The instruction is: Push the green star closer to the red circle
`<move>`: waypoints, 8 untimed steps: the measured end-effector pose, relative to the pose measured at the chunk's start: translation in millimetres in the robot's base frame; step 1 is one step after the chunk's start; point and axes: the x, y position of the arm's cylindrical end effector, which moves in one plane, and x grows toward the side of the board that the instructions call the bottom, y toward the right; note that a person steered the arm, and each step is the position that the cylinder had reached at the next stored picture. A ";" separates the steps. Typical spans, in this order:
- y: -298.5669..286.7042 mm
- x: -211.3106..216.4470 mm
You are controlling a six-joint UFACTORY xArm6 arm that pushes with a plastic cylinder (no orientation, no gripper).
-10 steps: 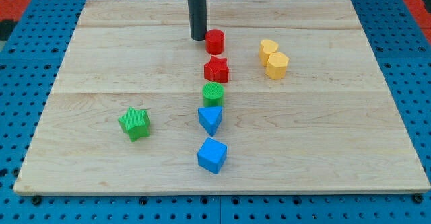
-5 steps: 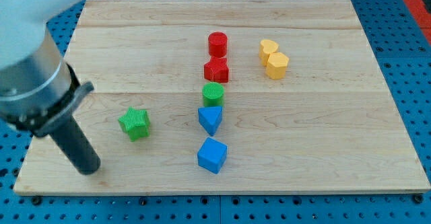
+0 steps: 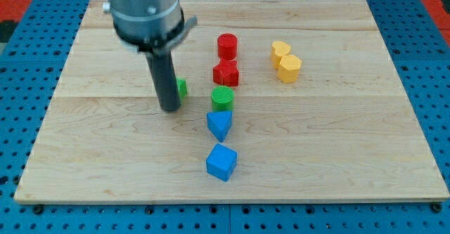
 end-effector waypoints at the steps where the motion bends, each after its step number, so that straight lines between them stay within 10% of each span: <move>1: 8.6 -63.9; 4: -28.9 -166.6; 8: 59.4 -229.0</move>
